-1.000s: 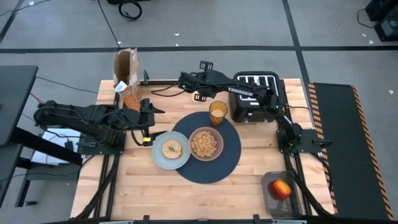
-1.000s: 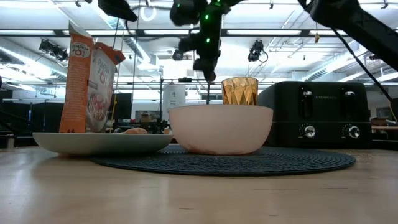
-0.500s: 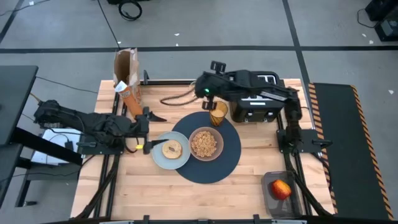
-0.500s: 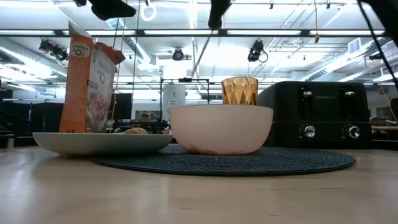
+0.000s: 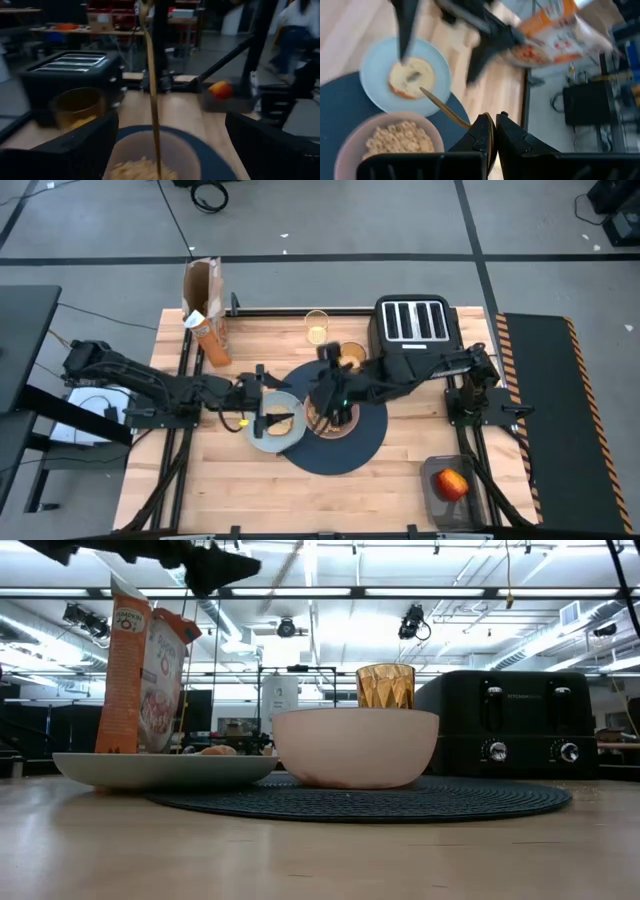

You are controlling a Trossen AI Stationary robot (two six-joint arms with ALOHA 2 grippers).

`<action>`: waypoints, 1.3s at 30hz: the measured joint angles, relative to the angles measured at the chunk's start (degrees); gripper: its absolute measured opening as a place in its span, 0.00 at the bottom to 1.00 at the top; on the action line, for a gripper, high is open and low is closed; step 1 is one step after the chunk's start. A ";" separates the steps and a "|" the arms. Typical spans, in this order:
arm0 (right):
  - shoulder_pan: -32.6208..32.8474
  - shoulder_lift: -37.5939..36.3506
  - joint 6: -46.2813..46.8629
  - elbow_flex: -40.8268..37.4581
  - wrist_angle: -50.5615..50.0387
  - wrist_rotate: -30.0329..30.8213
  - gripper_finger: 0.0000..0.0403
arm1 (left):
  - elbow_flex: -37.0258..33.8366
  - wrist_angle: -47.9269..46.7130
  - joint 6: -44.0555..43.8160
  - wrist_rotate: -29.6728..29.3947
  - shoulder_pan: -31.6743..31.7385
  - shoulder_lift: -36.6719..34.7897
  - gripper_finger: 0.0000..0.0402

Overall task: Arrange a breakfast setting
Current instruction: Put the gold spoon on the right of the orange bowl

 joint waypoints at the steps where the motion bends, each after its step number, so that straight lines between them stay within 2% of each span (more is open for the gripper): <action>1: 0.85 0.30 -0.68 -0.27 1.25 -0.01 0.06 | 0.02 1.77 -1.11 0.23 0.00 1.61 0.92; 10: 3.01 0.74 -1.77 -0.51 4.18 0.93 0.06 | 0.02 9.66 -7.99 0.15 -0.57 10.85 0.76; 15: 2.97 0.74 -1.72 -1.37 3.98 0.93 0.06 | 0.02 11.10 -10.24 0.22 -1.88 12.68 0.64; 21: 2.82 0.78 -1.75 -1.54 4.15 -0.10 0.06 | 0.02 12.13 -10.64 -1.70 -3.02 12.68 0.42; 30: 2.79 0.70 -3.86 -2.32 5.19 -0.94 0.06 | 0.04 12.03 -11.68 -1.58 -2.27 12.68 0.06; 39: 2.45 0.71 -4.94 -2.57 5.53 -2.00 0.09 | 0.02 11.71 -12.04 -1.66 -2.36 12.69 0.06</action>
